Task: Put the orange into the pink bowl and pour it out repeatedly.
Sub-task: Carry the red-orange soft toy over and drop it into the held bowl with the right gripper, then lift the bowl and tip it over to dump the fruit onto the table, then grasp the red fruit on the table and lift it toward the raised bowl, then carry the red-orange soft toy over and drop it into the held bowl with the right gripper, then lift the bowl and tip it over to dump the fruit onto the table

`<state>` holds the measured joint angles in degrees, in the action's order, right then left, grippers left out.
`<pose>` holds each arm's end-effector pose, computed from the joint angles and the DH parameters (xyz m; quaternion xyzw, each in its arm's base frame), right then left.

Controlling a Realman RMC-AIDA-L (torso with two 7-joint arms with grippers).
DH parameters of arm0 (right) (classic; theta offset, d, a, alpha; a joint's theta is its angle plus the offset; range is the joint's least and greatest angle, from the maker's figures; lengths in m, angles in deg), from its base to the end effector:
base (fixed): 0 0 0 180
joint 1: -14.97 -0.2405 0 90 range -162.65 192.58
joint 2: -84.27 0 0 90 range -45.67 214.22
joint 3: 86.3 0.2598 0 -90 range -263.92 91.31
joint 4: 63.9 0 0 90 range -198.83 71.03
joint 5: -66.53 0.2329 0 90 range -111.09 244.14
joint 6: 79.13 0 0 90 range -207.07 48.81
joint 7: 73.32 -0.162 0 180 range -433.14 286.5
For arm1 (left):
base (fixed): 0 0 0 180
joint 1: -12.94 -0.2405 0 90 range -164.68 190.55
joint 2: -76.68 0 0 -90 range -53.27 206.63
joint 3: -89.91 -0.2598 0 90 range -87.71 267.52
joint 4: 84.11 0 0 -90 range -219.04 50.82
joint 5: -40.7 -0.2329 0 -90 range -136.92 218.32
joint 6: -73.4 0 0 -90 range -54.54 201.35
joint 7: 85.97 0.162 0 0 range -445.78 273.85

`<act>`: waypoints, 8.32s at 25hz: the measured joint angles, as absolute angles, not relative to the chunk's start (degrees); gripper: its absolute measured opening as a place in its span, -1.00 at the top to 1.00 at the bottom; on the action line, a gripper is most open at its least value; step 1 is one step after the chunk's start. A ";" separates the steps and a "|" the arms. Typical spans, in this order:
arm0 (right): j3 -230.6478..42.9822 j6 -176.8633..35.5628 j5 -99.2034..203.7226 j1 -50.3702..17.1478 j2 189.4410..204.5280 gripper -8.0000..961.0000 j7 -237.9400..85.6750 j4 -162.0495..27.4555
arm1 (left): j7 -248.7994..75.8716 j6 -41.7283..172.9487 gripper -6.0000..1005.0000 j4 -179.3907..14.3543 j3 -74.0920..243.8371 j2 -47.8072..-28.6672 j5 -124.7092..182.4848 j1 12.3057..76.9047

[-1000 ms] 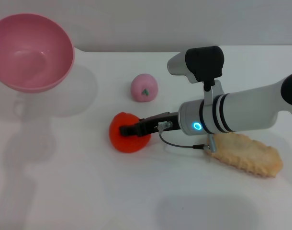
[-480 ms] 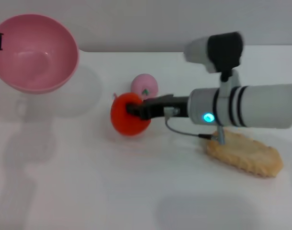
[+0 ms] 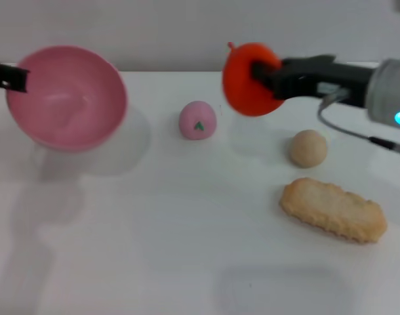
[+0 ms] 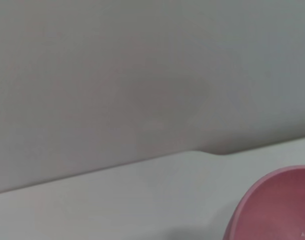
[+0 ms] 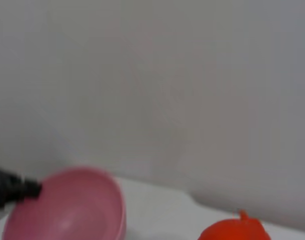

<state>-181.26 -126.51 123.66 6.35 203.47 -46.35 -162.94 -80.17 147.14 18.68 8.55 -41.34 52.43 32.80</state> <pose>0.1195 0.3605 -0.0045 -0.8666 0.3399 0.2187 0.2925 -0.1902 0.3944 0.0905 -0.7686 -0.4040 0.0563 0.4928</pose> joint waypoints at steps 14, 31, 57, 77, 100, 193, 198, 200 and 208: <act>-187.15 -126.11 124.32 1.80 203.36 0.88 -47.05 -160.54 | -82.90 144.53 0.91 12.60 -4.98 -41.61 56.95 38.40; -185.82 -126.04 126.60 0.01 203.19 0.23 -48.07 -156.91 | -82.30 144.01 0.91 12.29 -4.71 -41.35 57.17 39.14; -160.05 -130.17 108.28 14.22 203.43 -0.22 -53.63 -158.16 | -86.49 139.34 0.91 10.07 -53.18 -42.39 9.01 42.37; -162.63 -131.20 108.41 12.67 203.36 -0.26 -53.24 -157.84 | -97.44 127.49 0.91 -3.38 -63.90 -42.43 -22.99 40.25; -196.02 -119.40 126.48 -10.30 203.44 -0.58 -48.15 -132.04 | -91.83 147.79 0.91 19.59 -1.16 -41.30 40.07 27.61; -171.17 -135.48 105.61 8.94 203.29 -0.20 -58.64 -157.61 | -81.24 144.34 0.91 16.84 -44.81 -42.10 18.63 42.64; -171.66 -135.63 105.55 8.66 203.23 -0.21 -58.51 -156.39 | -81.35 143.34 0.91 10.07 -57.82 -42.39 2.03 43.94; -171.72 -135.63 105.67 8.55 203.22 -0.22 -58.47 -156.19 | -81.40 142.95 0.91 8.22 -60.11 -42.38 -2.20 43.96; -172.52 -135.65 105.73 8.17 203.13 -0.23 -58.43 -155.58 | -80.93 142.07 0.91 2.97 -63.70 -42.41 -13.76 42.89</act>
